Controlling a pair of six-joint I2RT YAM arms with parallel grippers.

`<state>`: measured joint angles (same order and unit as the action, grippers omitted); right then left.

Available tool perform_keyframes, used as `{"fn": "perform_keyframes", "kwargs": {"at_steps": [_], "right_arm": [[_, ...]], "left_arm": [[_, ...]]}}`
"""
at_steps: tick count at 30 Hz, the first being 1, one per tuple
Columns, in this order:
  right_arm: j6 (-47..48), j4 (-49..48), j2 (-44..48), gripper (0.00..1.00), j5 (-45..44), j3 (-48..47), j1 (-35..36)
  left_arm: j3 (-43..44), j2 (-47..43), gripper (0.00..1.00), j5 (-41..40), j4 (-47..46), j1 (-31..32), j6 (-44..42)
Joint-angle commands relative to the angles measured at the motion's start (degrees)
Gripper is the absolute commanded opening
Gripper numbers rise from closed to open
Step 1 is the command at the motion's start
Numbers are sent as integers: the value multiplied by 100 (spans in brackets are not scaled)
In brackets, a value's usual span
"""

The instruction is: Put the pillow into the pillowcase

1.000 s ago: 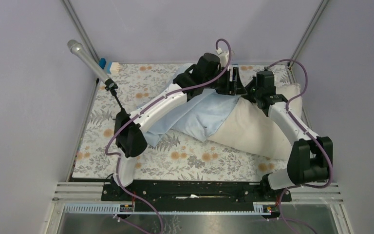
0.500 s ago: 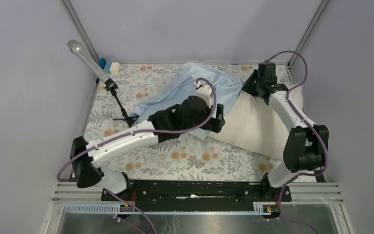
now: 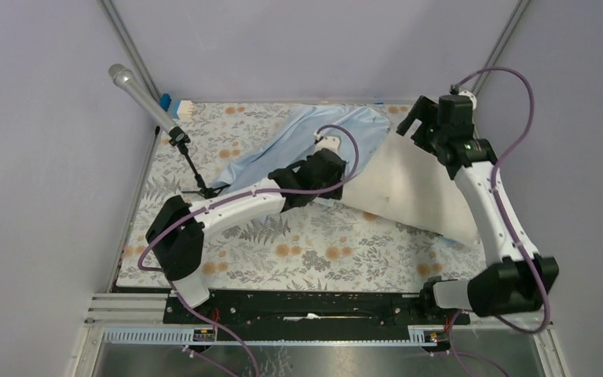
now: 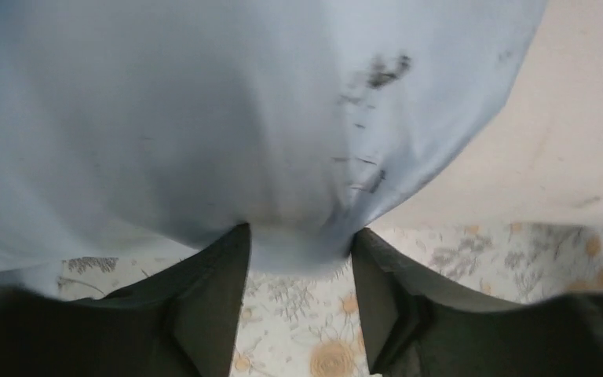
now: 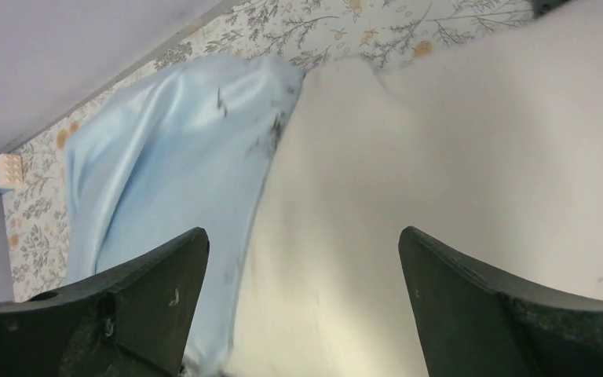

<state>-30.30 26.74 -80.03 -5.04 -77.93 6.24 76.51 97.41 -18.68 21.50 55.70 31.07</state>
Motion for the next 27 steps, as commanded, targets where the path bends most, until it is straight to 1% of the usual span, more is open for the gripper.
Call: {"fn": "perform_keyframes", "kwargs": {"at_steps": [1,5,6,8,9,11,14,16,17,18,19,20,21,22,23,24,26,27], "right_arm": [[167,374,994,98,-310,702,66],[209,303,1458,100,-510,1612,174],[236,285,1505,100,-515,1765,190],[259,215,1595,99,-581,2075,259],[274,155,1606,100,-629,2194,296],[264,2,1550,99,-714,2417,354],[184,-282,1275,100,-557,2707,394],[89,-524,1132,99,-421,2875,469],[54,-637,1059,95,-345,2926,500],[24,-719,1012,88,-281,2959,540],[-2,-755,973,72,-246,2962,575],[-28,-759,957,52,-206,2947,603],[-52,-746,973,35,-174,2915,618],[-73,-696,1017,20,-132,2866,653],[-91,-620,1077,6,-104,2778,675],[-117,-490,1145,0,-118,2644,754],[-226,-287,1342,0,-139,2328,956],[-372,-226,1514,0,-149,2112,1070]], "left_arm": [[592,7,48,352,-507,-436,-57],[981,176,29,581,-360,-566,-238],[1060,227,27,655,-330,-569,-287],[1128,268,27,956,-342,-567,-320],[1127,266,30,1082,-355,-557,-321],[1070,229,46,1267,-376,-467,-341],[1028,221,66,1071,-283,-242,-412],[1121,326,66,779,-124,-172,-425],[1173,402,64,643,-57,-153,-431],[1206,496,59,520,-33,-156,-449],[1228,556,51,426,-43,-156,-475],[1284,619,41,389,-14,-156,-522],[1413,691,28,396,88,-155,-537],[1556,729,15,434,191,-134,-577],[1689,724,6,455,237,-90,-641],[1832,694,0,467,265,-19,-724],[2380,721,0,600,444,94,-878],[2971,786,0,944,644,115,-897]]}}
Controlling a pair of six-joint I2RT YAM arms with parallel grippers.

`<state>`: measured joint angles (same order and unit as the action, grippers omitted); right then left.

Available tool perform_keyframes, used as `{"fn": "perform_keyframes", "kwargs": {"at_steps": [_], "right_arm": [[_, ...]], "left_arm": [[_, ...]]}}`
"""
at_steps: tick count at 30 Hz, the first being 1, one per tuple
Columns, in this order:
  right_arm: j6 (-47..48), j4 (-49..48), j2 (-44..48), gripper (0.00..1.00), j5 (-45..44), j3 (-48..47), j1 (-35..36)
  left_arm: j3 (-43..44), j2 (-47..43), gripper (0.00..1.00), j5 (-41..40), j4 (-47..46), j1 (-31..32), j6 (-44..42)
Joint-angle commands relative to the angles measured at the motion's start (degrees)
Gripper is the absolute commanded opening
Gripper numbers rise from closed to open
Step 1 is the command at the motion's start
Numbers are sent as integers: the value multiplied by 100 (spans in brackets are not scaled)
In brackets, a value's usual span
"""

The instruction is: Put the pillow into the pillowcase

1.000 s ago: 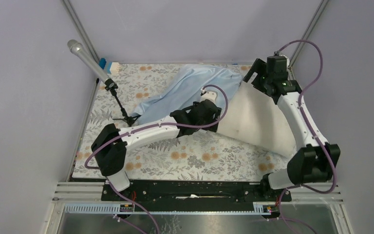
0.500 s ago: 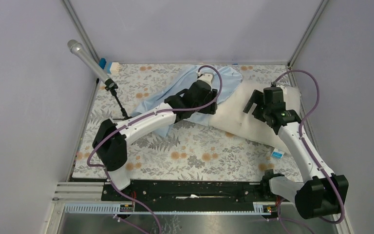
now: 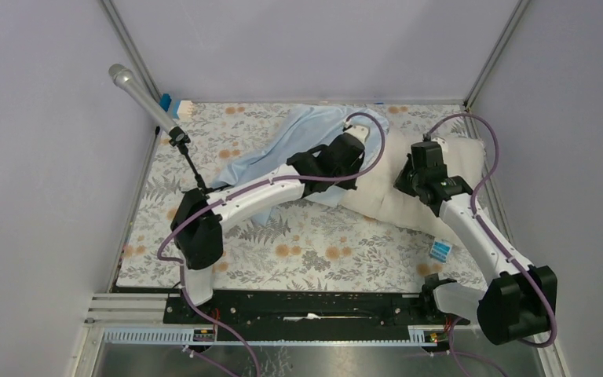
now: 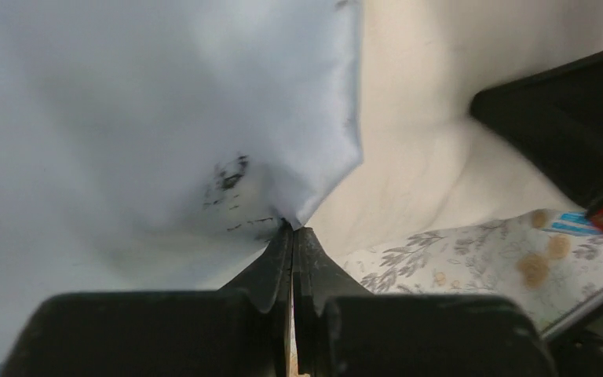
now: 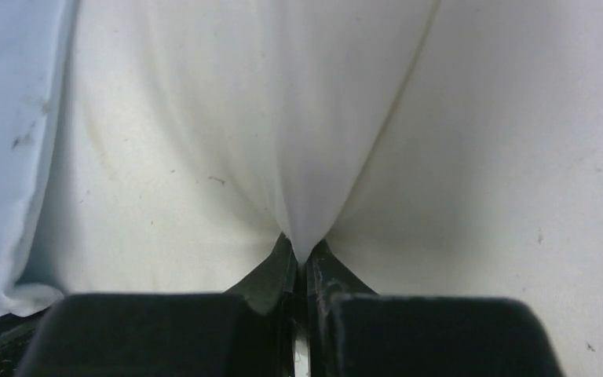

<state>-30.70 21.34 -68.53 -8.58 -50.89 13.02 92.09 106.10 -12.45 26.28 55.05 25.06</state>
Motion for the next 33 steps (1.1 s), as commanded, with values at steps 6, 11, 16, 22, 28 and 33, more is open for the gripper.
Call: {"fn": "perform_keyframes", "kwargs": {"at_steps": [6,11,16,22,28,33], "right_arm": [[-1009,123,841,0,-175,-1128,1233],[-1141,-37,943,0,-477,-1002,1309],[-1224,-136,794,0,-79,-749,1309],[-864,-74,769,0,-91,-516,1302],[-905,-60,493,0,67,-585,1305],[-956,75,347,0,147,-988,1307]], "left_arm": [[4067,446,0,2757,316,217,569],[3819,393,0,3494,-151,-79,1336],[2710,189,0,3340,-141,-460,1359],[1431,-605,16,2554,25,-493,890],[-371,-2307,53,912,207,-160,437],[-2387,-3687,55,-682,232,272,976]]}}
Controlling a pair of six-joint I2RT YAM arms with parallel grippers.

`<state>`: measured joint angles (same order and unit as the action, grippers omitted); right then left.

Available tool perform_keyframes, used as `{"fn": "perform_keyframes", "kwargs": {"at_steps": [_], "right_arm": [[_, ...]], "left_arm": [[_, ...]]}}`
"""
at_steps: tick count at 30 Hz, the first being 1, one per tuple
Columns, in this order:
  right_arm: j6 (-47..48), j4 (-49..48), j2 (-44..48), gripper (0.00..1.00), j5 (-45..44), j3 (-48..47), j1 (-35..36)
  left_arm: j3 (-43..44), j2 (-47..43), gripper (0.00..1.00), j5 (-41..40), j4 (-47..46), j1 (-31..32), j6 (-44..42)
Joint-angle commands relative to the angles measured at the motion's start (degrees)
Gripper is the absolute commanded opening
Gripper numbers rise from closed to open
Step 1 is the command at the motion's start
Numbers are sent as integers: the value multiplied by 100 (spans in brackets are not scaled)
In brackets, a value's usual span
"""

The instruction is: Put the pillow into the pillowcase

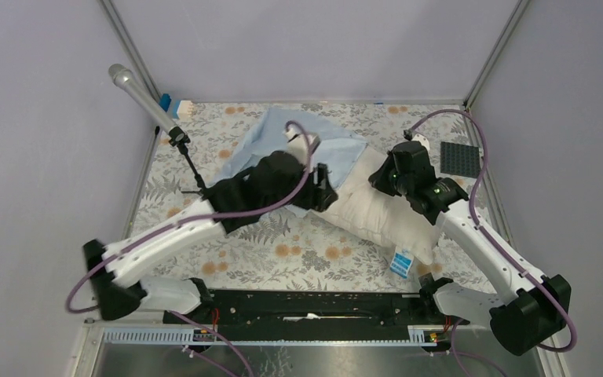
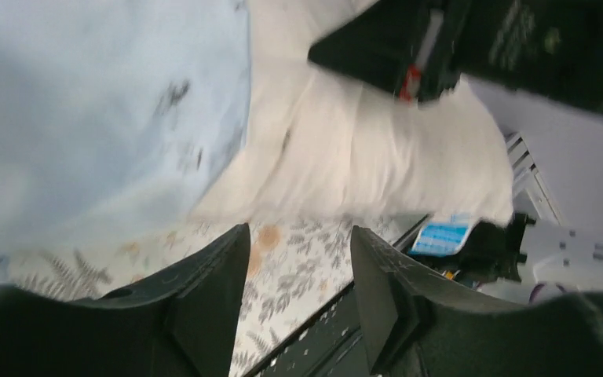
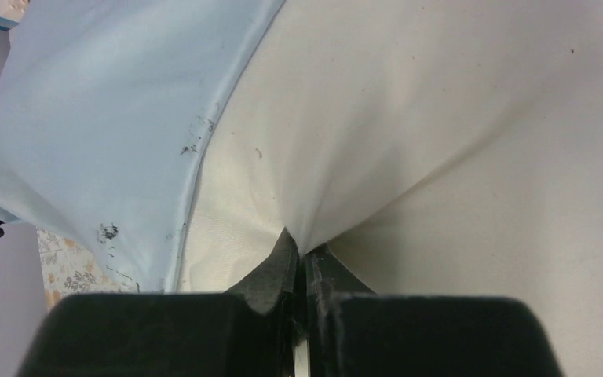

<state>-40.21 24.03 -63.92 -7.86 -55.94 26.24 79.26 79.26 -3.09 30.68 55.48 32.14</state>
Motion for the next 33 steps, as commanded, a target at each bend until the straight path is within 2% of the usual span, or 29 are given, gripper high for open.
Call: {"fn": "perform_keyframes", "kwargs": {"at_steps": [1,5,8,11,17,21,26,28,33], "right_arm": [[-5,-167,-145,0,76,-574,-9],[-45,-27,-271,0,277,-953,-13],[-149,47,-349,0,469,-1181,-11],[-244,97,-367,0,565,-1325,-14],[-283,245,-367,0,612,-1642,-13],[-289,320,-358,0,615,-1759,-14],[-301,383,-331,0,641,-1855,-9],[-304,417,-332,0,641,-1893,-15],[-198,527,-244,0,408,-1873,-14]], "left_arm": [[-1548,-1204,55,-1803,-337,241,449],[-2961,-1726,57,-2256,-1230,265,857],[-3640,-1726,69,-2504,-1996,304,879],[-3944,-1506,76,-2788,-2522,318,836],[-4255,-939,85,-3209,-3525,318,877],[-4335,-432,86,-3233,-4344,312,737],[-3939,248,77,-4087,-4039,290,1238],[-3760,455,68,-4339,-3790,271,1423],[-3389,585,40,-4444,-3711,253,966]]}}
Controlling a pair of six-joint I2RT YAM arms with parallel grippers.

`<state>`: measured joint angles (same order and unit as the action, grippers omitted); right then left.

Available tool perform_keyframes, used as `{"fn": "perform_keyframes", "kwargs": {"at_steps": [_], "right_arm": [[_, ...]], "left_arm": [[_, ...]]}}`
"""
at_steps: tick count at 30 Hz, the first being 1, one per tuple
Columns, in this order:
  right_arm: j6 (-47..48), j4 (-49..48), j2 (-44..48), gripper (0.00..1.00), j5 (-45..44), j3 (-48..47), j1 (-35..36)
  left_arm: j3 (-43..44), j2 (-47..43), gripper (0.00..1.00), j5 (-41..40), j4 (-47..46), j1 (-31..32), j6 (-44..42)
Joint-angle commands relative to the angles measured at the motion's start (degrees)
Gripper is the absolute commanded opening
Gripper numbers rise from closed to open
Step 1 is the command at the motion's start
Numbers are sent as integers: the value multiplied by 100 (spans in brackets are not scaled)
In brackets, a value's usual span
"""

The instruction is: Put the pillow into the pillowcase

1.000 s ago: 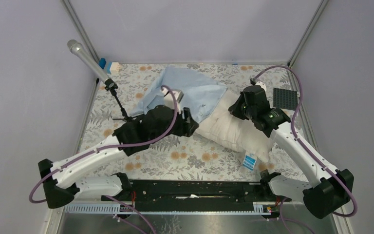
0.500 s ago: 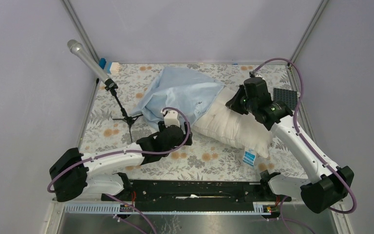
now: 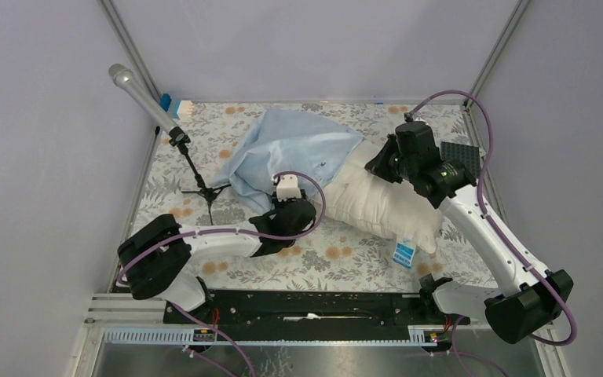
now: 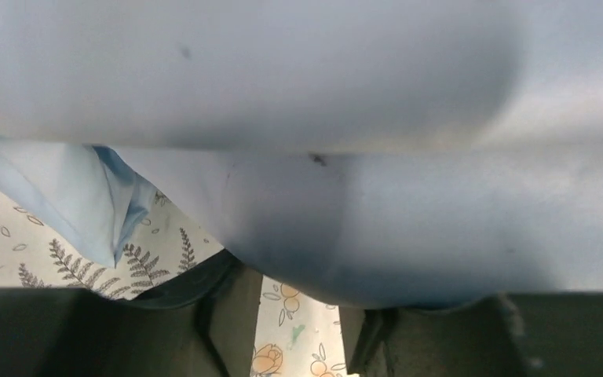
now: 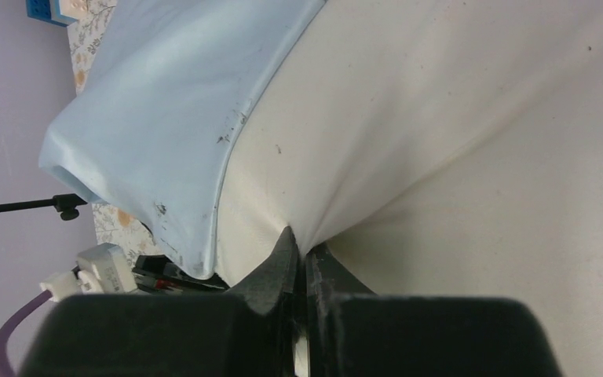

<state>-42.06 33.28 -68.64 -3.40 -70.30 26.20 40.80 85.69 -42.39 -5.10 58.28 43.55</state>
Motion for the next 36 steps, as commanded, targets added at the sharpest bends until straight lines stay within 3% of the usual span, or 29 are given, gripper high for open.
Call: {"fn": "perform_keyframes", "kwargs": {"at_steps": [1,6,8,11,17,20,22,27,31,33,36], "right_arm": [[18,-374,239,0,-104,-432,-8],[122,-289,274,0,-330,-523,-9],[181,-202,291,0,-466,-593,-9],[195,-178,334,0,-580,-646,-9],[-94,-462,375,0,-566,-440,235],[-141,-447,300,0,-691,-439,365],[-107,-430,309,0,-897,-409,364],[63,-373,148,0,-1116,-338,193],[443,-607,-102,1,-745,-39,-215],[625,-769,-249,8,-363,40,-502],[997,-857,-428,34,-248,-150,-664]], "left_arm": [[527,-87,38,-522,-90,-27,-289],[1007,-448,2,-259,632,12,-685],[1269,-788,0,463,751,55,-1179],[2510,-984,0,1781,1571,106,-1860],[5577,-292,0,4239,2828,339,-2791],[6167,26,0,4977,2766,335,-2890],[6402,235,0,5180,2713,271,-2736],[6266,795,0,6357,2207,-753,-1669],[6021,1239,0,6496,2210,-963,-1530],[5719,1409,0,6481,2083,-1125,-1345],[5512,1649,0,6293,1963,-1419,-1090]]}}
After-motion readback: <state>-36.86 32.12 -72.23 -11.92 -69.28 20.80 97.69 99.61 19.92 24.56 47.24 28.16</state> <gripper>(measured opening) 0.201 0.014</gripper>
